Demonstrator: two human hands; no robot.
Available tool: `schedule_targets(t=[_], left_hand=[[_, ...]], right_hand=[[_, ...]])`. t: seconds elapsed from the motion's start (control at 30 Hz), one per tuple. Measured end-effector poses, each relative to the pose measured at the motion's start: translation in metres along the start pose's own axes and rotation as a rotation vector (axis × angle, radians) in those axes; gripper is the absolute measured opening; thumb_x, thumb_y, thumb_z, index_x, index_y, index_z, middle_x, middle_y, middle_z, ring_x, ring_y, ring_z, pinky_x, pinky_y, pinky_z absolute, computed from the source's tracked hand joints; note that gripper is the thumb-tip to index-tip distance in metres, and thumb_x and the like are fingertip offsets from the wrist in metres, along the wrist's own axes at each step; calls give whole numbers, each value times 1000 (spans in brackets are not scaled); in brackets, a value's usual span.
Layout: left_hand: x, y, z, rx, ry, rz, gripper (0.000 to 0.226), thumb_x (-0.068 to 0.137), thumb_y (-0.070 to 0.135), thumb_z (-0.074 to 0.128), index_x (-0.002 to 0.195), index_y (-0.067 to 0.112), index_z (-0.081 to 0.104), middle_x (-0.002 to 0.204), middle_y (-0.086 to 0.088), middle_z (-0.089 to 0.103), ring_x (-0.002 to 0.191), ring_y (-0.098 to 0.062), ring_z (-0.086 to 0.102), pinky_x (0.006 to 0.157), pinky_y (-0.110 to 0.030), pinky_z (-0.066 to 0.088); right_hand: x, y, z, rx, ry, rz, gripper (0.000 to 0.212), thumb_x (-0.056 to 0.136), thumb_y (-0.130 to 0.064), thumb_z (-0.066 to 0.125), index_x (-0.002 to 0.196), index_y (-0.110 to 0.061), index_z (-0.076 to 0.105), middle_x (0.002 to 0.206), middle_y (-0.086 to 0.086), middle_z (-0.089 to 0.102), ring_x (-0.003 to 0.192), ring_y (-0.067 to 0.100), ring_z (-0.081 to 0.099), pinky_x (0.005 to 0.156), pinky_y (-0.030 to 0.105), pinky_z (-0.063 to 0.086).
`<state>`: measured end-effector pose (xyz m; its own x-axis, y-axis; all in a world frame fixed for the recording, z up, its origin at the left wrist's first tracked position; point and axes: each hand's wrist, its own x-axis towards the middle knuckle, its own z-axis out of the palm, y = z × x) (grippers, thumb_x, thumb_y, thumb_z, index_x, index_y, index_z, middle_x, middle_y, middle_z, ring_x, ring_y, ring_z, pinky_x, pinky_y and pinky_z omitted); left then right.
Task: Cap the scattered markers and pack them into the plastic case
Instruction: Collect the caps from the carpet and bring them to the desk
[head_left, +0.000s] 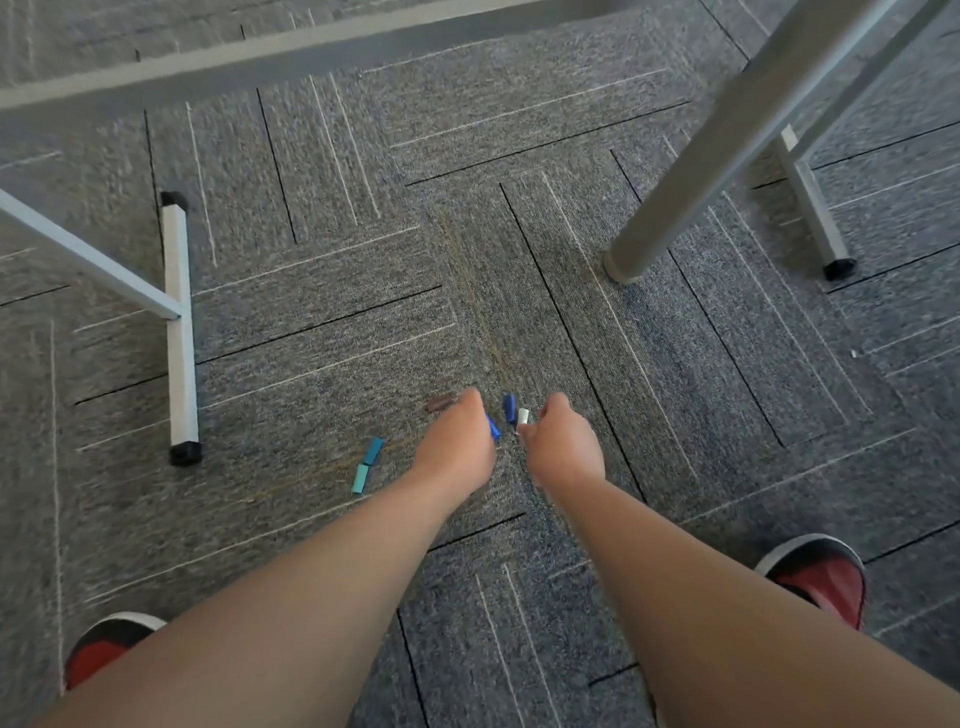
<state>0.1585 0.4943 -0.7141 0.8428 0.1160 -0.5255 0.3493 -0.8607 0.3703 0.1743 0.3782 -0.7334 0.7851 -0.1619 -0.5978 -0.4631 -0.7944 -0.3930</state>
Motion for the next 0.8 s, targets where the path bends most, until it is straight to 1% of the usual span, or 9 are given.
schedule_targets(t=[0.1, 0.2, 0.33, 0.43, 0.47, 0.57, 0.63, 0.73, 0.8], left_hand=[[7, -1, -1, 59, -19, 48, 20, 94, 2, 53, 110, 11, 44, 78, -1, 52, 64, -14, 53, 46, -26, 28], [13, -3, 1, 112, -36, 109, 33, 91, -4, 52, 118, 12, 42, 86, -3, 54, 67, -16, 54, 46, -26, 29], [19, -6, 7, 125, -65, 144, 37, 89, -5, 54, 116, 17, 44, 93, -2, 54, 71, -17, 57, 50, -30, 39], [24, -3, 5, 122, -59, 153, 32, 89, -4, 55, 113, 16, 45, 100, -4, 55, 78, -21, 59, 61, -37, 51], [24, -2, 5, 124, -58, 150, 31, 89, -3, 54, 112, 14, 45, 102, -5, 55, 79, -22, 58, 64, -38, 51], [23, -1, 5, 137, -54, 141, 26, 92, -1, 51, 114, 11, 45, 104, -7, 54, 75, -21, 52, 57, -32, 39], [22, -3, 6, 135, -54, 127, 25, 93, 1, 52, 113, 13, 45, 102, -6, 55, 73, -20, 52, 54, -30, 36], [24, -7, 3, 170, -101, 134, 26, 92, -1, 52, 111, 15, 46, 97, -3, 56, 77, -22, 58, 58, -36, 48], [26, -10, 2, 202, -126, 157, 26, 91, -4, 50, 108, 16, 49, 89, -2, 56, 74, -22, 58, 61, -39, 52]], right_hand=[[7, -5, 2, -67, -13, -21, 23, 96, -21, 60, 102, -20, 37, 84, 3, 64, 72, 23, 65, 67, 48, 59], [13, -8, 5, -171, -33, -61, 18, 98, -13, 55, 104, -20, 39, 83, 2, 63, 70, 22, 64, 65, 46, 60], [15, -18, 9, -254, -71, -105, 19, 98, -6, 45, 113, -16, 42, 96, 6, 65, 80, 25, 64, 69, 41, 57], [17, -23, 12, -186, -74, -34, 13, 100, -10, 43, 113, -12, 43, 102, 9, 66, 85, 27, 63, 70, 41, 54], [16, -24, 13, -149, -72, -10, 10, 101, -13, 44, 111, -12, 43, 103, 9, 66, 86, 28, 64, 72, 42, 55], [11, -26, 16, -112, -69, 1, 8, 100, -19, 44, 105, -13, 41, 105, 10, 64, 89, 30, 64, 76, 46, 55], [8, -26, 16, -91, -36, -1, 9, 100, -21, 43, 105, -14, 40, 106, 11, 61, 88, 31, 63, 75, 46, 55], [10, -27, 13, -12, 14, -15, 8, 101, -18, 43, 107, -13, 39, 99, 9, 60, 81, 26, 61, 67, 44, 53], [12, -30, 9, 18, 8, -24, 8, 100, -13, 44, 107, -12, 41, 91, 6, 61, 75, 22, 61, 62, 41, 54]])
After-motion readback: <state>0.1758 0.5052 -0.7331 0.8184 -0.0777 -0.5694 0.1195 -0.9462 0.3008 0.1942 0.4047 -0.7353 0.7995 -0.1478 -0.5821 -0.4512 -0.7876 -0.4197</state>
